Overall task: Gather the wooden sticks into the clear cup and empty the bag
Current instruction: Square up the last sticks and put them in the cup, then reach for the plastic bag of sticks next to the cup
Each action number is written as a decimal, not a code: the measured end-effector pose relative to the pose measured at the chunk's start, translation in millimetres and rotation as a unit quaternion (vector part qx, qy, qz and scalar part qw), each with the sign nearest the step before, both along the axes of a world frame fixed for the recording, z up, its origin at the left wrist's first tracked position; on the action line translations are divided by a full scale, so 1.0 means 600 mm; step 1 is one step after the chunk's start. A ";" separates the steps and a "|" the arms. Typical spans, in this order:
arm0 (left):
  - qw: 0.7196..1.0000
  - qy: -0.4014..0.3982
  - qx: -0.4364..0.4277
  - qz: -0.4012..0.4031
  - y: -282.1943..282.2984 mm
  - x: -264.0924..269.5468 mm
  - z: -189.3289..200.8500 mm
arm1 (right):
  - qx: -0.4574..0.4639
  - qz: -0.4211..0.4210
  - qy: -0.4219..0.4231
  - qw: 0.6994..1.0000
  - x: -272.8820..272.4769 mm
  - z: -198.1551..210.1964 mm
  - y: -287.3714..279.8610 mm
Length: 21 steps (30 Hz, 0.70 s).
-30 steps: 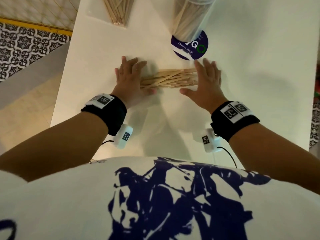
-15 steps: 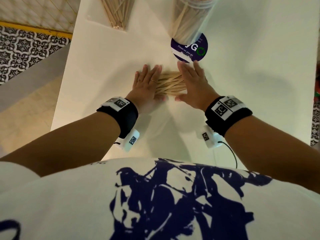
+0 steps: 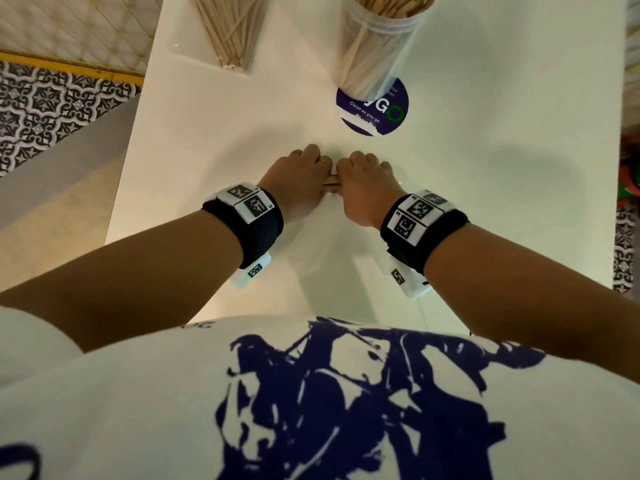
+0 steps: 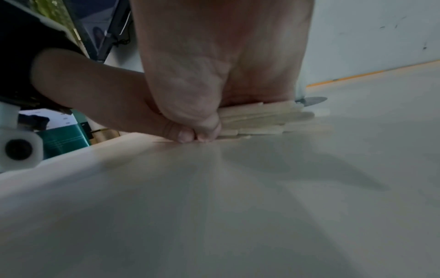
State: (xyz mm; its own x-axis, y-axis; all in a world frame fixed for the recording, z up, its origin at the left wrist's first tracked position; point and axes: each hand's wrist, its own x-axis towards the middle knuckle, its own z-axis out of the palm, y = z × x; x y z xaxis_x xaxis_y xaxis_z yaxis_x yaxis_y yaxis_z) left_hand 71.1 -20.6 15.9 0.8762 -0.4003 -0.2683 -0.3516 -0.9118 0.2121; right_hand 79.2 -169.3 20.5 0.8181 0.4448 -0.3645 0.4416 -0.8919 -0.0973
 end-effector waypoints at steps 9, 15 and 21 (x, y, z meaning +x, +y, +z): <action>0.996 0.088 0.001 0.029 0.003 0.012 0.007 | 0.022 -0.001 0.005 1.000 -0.018 -0.005 0.001; 0.998 0.059 0.010 0.010 -0.008 -0.007 0.004 | 0.038 -0.014 -0.023 0.999 -0.026 -0.017 -0.002; 0.998 0.018 0.049 -0.026 -0.018 -0.019 0.002 | 0.034 -0.019 -0.022 0.999 -0.024 -0.018 -0.002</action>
State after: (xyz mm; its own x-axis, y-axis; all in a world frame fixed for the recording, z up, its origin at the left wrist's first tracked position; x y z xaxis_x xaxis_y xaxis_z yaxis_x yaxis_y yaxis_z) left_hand 59.5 -31.5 17.1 0.8439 -0.4157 -0.3391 -0.3936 -0.9093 0.1350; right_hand 64.7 -170.7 9.7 0.8497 0.4356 -0.2970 0.4128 -0.9001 -0.1391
